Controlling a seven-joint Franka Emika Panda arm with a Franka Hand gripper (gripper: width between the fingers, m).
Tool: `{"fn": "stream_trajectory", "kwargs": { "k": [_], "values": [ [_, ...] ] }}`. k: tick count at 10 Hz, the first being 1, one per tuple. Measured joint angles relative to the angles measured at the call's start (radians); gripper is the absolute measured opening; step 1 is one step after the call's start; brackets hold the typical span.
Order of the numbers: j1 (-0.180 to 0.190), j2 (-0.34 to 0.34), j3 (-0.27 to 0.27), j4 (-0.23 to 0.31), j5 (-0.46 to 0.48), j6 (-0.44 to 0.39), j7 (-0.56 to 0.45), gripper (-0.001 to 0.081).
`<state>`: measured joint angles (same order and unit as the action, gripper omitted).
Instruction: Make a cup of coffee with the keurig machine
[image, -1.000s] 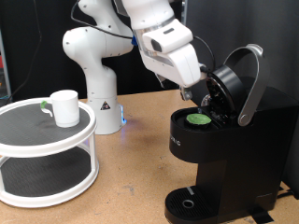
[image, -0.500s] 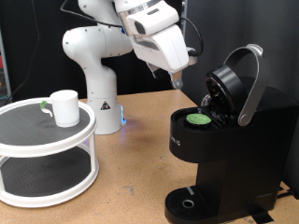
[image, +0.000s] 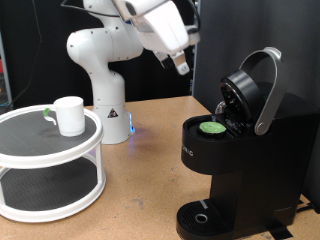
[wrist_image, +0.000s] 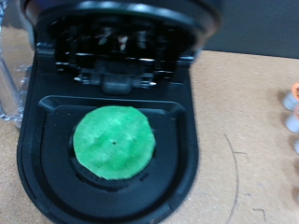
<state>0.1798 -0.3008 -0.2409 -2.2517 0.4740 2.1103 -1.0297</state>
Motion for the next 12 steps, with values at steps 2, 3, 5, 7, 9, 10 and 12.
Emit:
{"fn": "stream_trajectory", "kwargs": {
  "k": [2, 3, 5, 7, 9, 10, 12],
  "values": [
    [-0.013, -0.007, -0.015, 0.028, -0.006, -0.037, 0.029, 0.0801],
    [-0.016, -0.007, -0.019, 0.041, -0.018, -0.073, 0.030, 0.0801],
    [-0.016, -0.006, -0.023, 0.048, -0.023, -0.097, 0.030, 0.0801],
    [-0.011, -0.006, -0.022, 0.040, 0.043, -0.097, 0.010, 0.0801],
    [0.012, -0.005, -0.013, 0.042, 0.110, -0.100, 0.010, 0.0801],
    [0.024, -0.001, -0.001, 0.048, 0.140, -0.097, 0.017, 0.0801],
    [0.044, 0.016, 0.041, 0.068, 0.158, -0.068, 0.069, 0.0801]
  ]
}}
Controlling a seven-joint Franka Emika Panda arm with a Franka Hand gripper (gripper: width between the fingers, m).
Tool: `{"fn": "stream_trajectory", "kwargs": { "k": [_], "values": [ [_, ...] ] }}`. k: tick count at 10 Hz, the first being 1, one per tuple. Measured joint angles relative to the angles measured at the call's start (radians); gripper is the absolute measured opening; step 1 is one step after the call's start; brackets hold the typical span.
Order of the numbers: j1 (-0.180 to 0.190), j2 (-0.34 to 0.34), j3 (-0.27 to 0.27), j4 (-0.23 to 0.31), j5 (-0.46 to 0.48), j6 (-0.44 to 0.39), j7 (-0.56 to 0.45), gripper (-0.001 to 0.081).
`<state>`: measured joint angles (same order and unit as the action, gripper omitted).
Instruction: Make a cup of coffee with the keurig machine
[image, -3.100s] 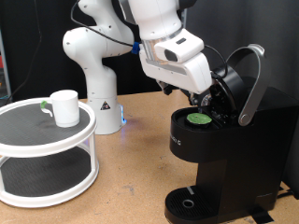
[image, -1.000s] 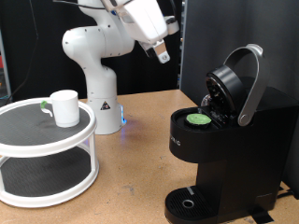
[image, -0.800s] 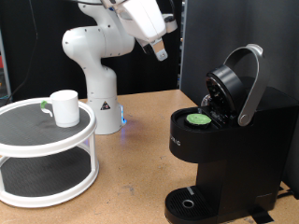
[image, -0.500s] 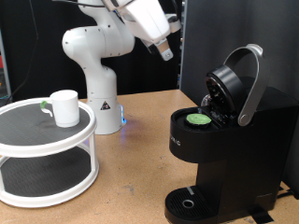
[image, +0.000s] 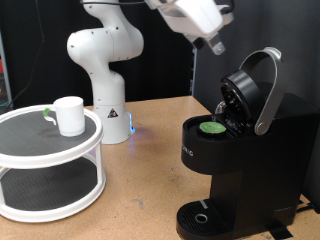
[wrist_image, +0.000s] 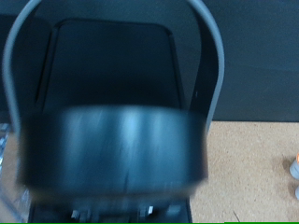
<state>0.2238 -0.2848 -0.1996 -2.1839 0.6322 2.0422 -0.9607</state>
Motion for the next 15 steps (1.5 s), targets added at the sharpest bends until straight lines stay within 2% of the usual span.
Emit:
{"fn": "stream_trajectory", "kwargs": {
  "k": [4, 9, 10, 11, 12, 13, 14, 15],
  "values": [
    [0.033, 0.037, 0.087, 0.047, 0.000, 0.055, 0.078, 0.0801],
    [0.048, 0.054, 0.168, 0.088, -0.002, 0.087, 0.159, 0.0801],
    [0.048, 0.054, 0.181, 0.093, -0.002, 0.088, 0.176, 0.0687],
    [0.048, 0.057, 0.193, 0.098, -0.005, 0.089, 0.194, 0.0687],
    [0.048, 0.063, 0.205, 0.105, -0.013, 0.089, 0.215, 0.0504],
    [0.048, 0.076, 0.215, 0.113, -0.024, 0.089, 0.238, 0.0369],
    [0.048, 0.092, 0.223, 0.122, -0.038, 0.089, 0.261, 0.0369],
    [0.048, 0.113, 0.227, 0.135, -0.049, 0.088, 0.283, 0.0168]
  ]
}}
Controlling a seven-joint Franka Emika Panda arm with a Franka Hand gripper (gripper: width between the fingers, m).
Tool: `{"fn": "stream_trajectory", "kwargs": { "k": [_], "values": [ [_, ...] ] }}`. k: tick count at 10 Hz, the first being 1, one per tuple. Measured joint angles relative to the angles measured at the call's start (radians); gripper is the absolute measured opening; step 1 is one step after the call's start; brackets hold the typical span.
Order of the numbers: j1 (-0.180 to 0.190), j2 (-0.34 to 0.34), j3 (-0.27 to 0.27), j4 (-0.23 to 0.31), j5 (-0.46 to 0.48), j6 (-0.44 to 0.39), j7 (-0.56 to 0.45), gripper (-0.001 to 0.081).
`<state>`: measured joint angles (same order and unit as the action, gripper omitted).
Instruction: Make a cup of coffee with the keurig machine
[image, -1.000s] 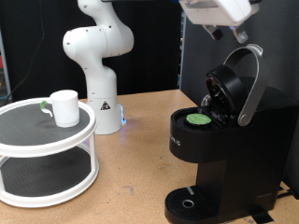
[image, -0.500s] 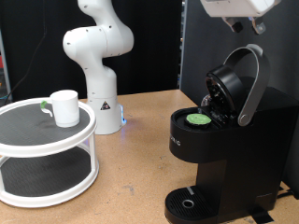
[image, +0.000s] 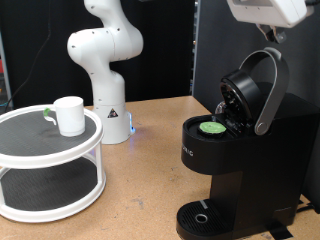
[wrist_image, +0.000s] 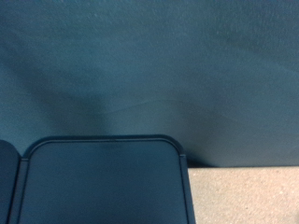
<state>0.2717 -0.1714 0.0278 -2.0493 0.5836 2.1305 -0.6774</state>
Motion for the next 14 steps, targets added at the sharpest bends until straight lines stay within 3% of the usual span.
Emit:
{"fn": "stream_trajectory", "kwargs": {
  "k": [1, 3, 7, 14],
  "values": [
    [0.000, 0.024, 0.001, 0.015, -0.004, -0.001, 0.011, 0.0057],
    [0.000, 0.064, 0.001, 0.048, -0.006, -0.001, 0.013, 0.0010],
    [-0.005, 0.082, -0.013, 0.057, 0.009, -0.039, -0.052, 0.0003],
    [-0.008, 0.024, -0.033, 0.061, 0.073, -0.059, -0.091, 0.0001]
  ]
}}
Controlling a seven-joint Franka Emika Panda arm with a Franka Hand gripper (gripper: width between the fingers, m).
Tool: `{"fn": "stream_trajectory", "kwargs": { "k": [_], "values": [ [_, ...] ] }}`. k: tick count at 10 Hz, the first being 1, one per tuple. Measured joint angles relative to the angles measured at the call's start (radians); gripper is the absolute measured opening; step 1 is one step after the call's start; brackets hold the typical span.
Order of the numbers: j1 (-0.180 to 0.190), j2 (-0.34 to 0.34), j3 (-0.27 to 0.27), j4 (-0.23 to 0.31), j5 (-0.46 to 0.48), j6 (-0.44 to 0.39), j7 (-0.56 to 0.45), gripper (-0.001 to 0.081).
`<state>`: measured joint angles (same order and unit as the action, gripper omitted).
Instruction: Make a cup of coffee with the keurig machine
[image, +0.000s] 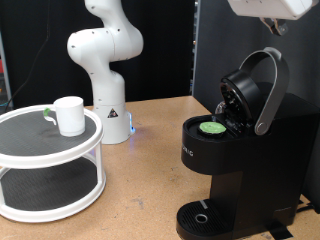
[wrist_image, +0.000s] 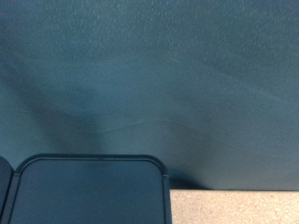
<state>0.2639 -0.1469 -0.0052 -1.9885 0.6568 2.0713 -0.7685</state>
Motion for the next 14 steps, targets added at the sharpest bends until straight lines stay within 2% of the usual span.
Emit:
{"fn": "stream_trajectory", "kwargs": {
  "k": [5, 8, 14],
  "values": [
    [0.002, 0.033, 0.021, -0.004, -0.078, 0.031, 0.048, 0.0001],
    [0.005, 0.049, 0.037, -0.010, -0.079, 0.069, 0.048, 0.0001],
    [0.007, 0.047, 0.060, -0.012, -0.075, 0.081, 0.048, 0.0001]
  ]
}}
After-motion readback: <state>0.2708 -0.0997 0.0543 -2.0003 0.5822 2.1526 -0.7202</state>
